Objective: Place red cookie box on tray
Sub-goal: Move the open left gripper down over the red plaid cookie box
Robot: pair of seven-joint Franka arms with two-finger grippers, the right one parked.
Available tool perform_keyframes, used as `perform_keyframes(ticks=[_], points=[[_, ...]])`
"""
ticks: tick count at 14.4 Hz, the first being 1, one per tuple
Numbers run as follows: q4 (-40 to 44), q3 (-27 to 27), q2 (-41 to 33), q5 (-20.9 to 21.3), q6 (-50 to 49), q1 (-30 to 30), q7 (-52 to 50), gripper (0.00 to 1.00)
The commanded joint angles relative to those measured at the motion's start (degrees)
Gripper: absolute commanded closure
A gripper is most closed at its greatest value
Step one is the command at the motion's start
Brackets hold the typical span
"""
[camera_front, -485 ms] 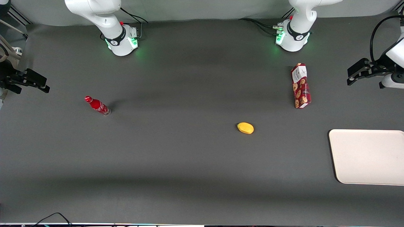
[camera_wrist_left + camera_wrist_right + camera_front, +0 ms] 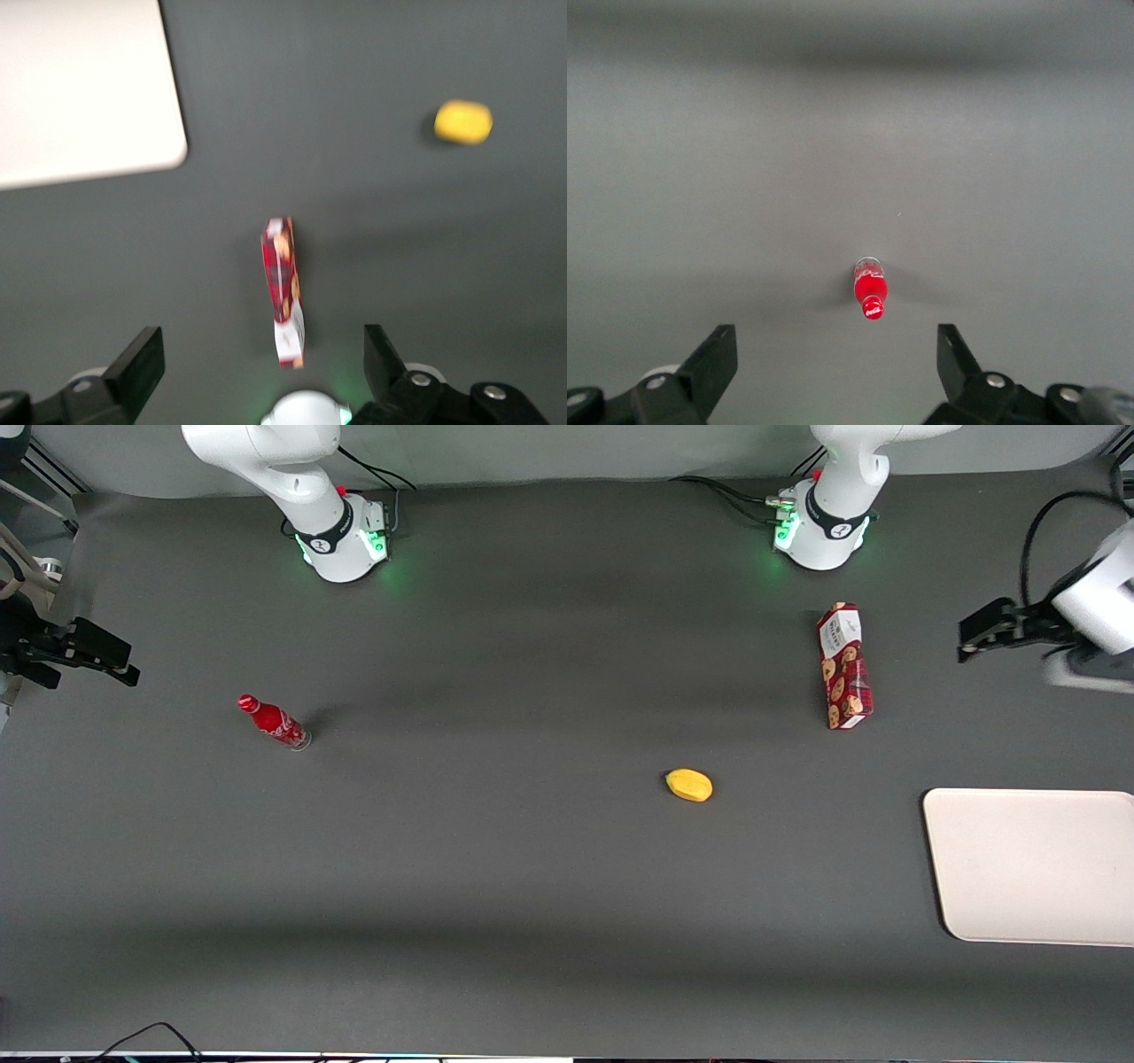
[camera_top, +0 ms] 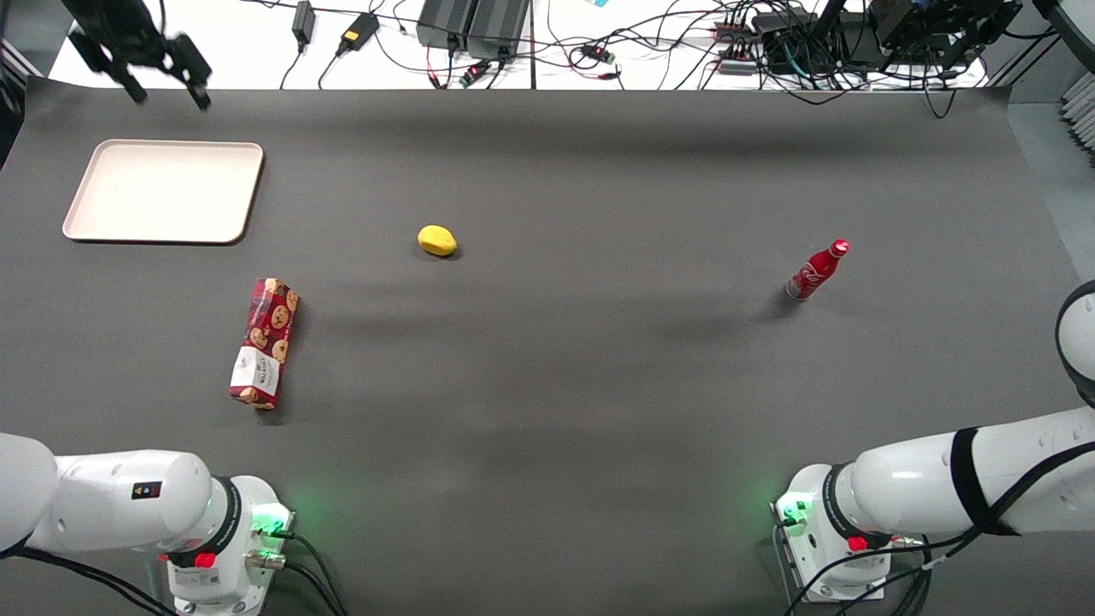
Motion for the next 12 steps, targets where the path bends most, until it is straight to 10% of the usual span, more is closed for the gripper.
perform_keyframes(ticks=[1, 12], points=[[-13.1, 0.4, -0.3, -0.4, 0.4, -0.7, 0.1, 0.00], [-55.8, 0.7, -8.3, -3.1, 38.1, -0.1, 5.1, 0.00]])
